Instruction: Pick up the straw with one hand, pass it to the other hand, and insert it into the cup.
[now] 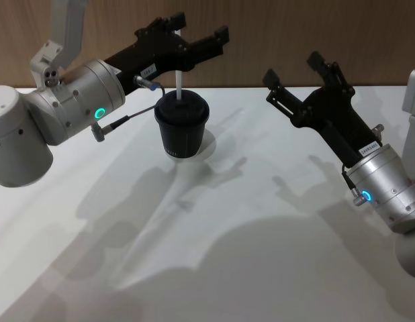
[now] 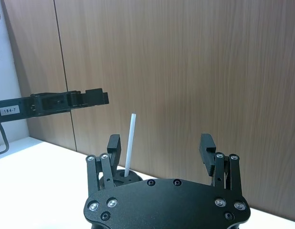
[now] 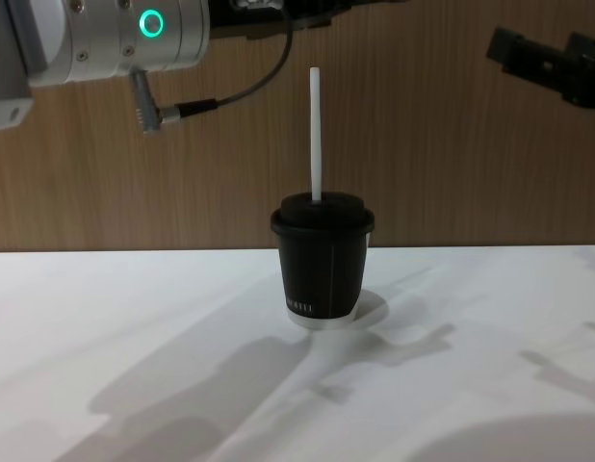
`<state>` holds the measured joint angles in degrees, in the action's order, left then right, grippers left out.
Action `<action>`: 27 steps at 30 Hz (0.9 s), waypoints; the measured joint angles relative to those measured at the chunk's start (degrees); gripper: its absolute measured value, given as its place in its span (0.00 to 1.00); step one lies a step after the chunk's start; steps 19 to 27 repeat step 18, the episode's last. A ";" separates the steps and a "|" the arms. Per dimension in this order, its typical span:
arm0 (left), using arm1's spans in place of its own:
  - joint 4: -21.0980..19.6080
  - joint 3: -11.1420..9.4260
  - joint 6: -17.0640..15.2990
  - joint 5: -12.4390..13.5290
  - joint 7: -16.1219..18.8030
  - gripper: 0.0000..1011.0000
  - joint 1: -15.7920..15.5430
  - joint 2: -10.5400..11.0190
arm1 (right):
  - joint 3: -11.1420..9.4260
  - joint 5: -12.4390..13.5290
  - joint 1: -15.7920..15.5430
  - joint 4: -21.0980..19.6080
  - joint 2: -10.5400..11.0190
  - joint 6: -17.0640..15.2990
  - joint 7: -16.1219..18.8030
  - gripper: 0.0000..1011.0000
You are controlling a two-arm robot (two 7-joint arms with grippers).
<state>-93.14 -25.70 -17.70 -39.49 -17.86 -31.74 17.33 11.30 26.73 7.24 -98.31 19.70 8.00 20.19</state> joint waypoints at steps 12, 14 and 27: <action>0.00 0.00 0.00 -0.06 -0.09 0.99 0.00 0.05 | 0.00 0.00 -0.04 -0.03 0.00 -0.06 -0.01 0.99; -0.01 0.00 0.00 -0.06 -0.10 0.99 0.00 0.06 | 0.00 0.00 -0.04 -0.02 0.00 -0.06 -0.01 0.99; -0.01 0.00 0.00 -0.06 -0.11 0.99 0.00 0.08 | 0.00 0.01 -0.04 -0.02 0.00 -0.07 -0.01 0.99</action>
